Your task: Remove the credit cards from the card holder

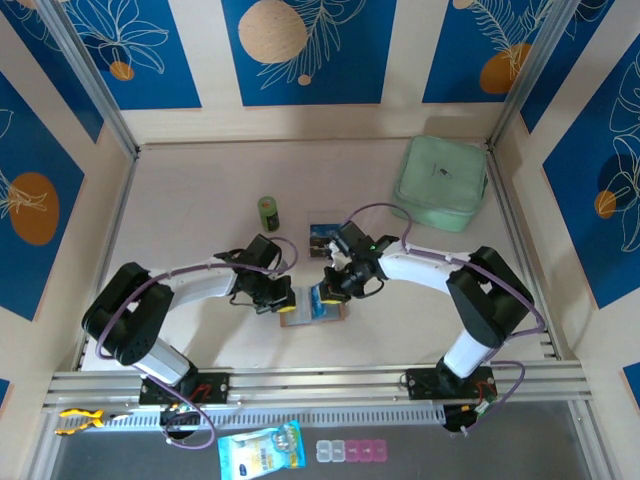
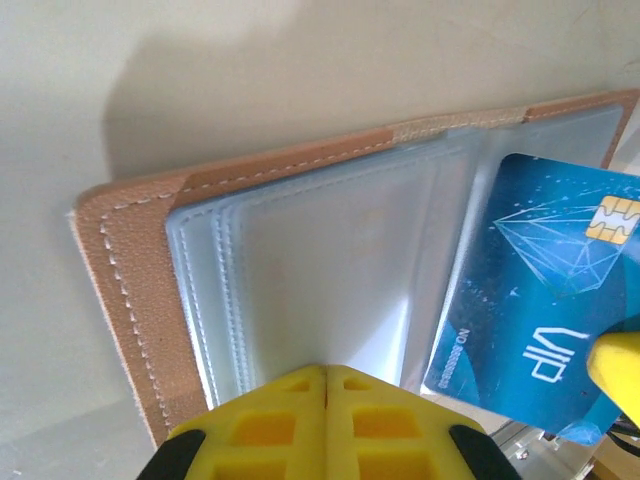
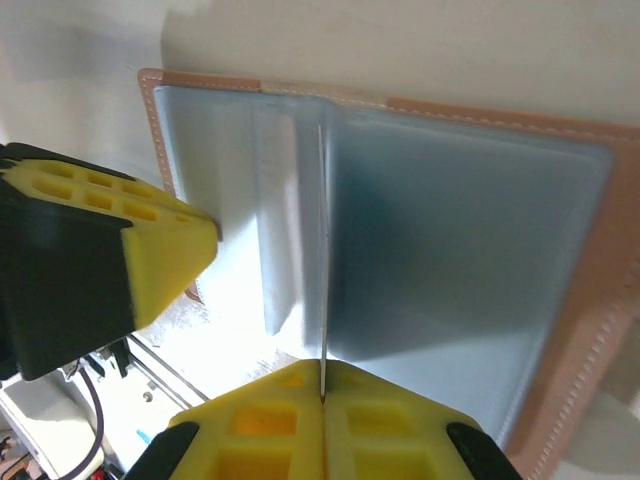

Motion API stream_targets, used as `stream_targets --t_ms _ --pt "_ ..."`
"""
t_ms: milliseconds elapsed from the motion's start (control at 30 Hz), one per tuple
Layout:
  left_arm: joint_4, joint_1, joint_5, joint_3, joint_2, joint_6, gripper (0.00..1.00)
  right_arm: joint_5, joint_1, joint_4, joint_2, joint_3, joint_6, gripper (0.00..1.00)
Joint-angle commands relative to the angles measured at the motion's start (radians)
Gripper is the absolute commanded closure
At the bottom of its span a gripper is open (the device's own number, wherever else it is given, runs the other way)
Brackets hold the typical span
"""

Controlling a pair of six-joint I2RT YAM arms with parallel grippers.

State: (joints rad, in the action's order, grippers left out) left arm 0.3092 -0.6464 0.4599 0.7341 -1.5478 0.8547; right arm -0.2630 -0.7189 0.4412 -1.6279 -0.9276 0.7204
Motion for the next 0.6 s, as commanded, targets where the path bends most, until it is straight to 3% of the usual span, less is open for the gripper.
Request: stream_targets --t_ms 0,567 --pt "0.024 -0.008 0.006 0.034 0.019 -0.017 0.95 0.032 0.015 0.081 0.049 -0.027 -0.038 0.92" --pt "-0.028 -0.053 0.044 0.082 -0.062 0.004 0.94 0.027 0.065 0.111 0.139 -0.009 -0.052 0.92"
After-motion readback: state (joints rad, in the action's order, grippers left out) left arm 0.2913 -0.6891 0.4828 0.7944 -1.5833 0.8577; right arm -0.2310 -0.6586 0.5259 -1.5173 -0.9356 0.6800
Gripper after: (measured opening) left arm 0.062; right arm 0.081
